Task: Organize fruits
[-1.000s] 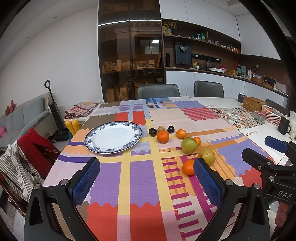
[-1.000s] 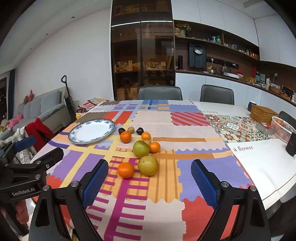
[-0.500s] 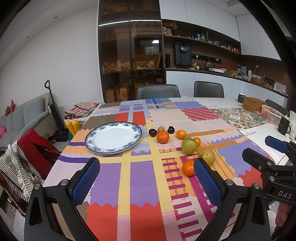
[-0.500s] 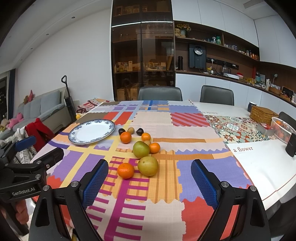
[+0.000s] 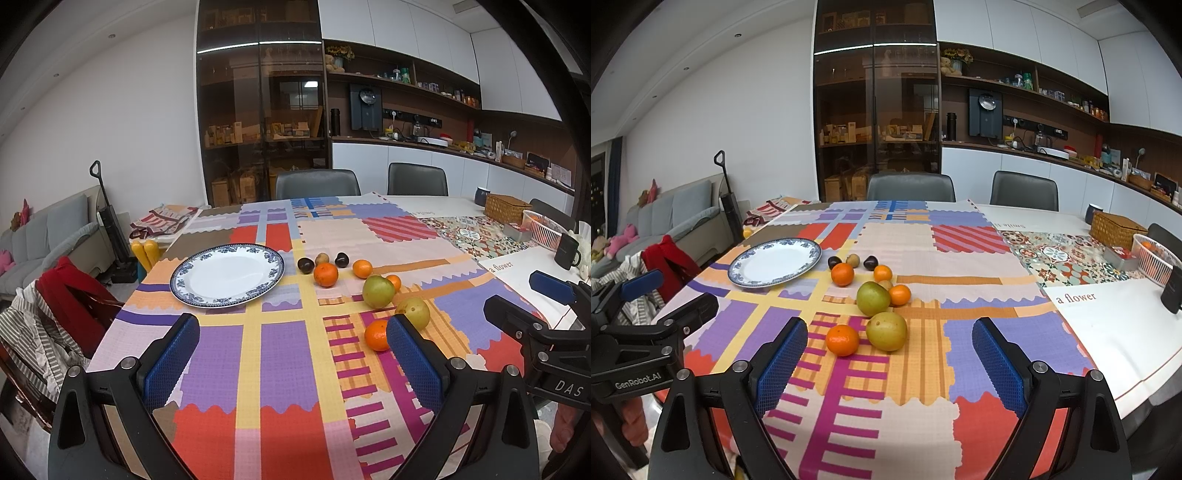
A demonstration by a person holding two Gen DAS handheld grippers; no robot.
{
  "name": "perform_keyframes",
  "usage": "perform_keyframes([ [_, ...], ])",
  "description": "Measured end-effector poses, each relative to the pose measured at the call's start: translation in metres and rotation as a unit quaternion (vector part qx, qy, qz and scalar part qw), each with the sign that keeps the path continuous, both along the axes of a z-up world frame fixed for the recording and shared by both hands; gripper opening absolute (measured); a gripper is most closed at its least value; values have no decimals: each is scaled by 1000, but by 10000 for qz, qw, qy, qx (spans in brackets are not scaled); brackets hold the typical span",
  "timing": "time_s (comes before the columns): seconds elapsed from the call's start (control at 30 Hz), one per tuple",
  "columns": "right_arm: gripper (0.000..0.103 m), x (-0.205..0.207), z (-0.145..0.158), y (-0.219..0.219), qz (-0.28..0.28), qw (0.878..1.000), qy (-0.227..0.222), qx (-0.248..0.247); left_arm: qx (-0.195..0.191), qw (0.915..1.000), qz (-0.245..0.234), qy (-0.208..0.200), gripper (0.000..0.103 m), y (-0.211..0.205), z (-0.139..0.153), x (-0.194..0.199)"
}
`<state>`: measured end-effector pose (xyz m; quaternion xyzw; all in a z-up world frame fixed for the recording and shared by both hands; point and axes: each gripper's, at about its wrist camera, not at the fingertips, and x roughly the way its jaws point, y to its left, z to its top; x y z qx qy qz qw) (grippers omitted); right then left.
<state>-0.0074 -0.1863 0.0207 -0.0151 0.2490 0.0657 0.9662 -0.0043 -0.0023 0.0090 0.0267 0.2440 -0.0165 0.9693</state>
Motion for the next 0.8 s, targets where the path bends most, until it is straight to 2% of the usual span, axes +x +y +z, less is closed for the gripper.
perform_keyframes([
  [0.8, 92, 2, 4, -1, 73, 10000, 39, 22, 56, 9999, -84, 45, 103, -4, 1, 5],
])
